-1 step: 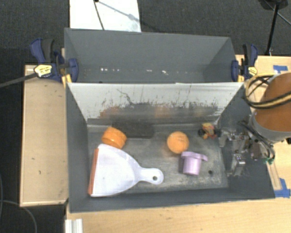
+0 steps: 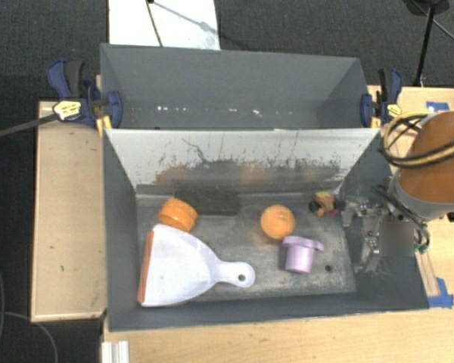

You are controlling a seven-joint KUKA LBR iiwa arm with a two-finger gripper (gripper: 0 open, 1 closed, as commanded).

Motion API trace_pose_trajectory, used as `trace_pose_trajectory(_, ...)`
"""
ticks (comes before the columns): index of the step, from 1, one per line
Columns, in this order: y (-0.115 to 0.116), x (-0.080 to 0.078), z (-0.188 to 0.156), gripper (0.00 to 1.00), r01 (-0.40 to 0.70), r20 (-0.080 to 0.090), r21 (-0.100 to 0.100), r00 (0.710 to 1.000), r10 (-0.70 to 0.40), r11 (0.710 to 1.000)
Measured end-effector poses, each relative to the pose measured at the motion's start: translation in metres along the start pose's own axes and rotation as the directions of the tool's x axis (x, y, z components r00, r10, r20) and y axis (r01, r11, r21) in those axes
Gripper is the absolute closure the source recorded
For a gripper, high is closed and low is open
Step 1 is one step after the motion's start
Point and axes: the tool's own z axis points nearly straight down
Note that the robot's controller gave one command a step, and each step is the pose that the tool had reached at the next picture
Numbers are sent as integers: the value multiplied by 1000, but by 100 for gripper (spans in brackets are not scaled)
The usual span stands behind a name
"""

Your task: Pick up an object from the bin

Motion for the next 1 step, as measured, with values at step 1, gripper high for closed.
trace_pose_trajectory(1, 7, 1, 37, 0, -49, 6, 1, 999, 49, 999)
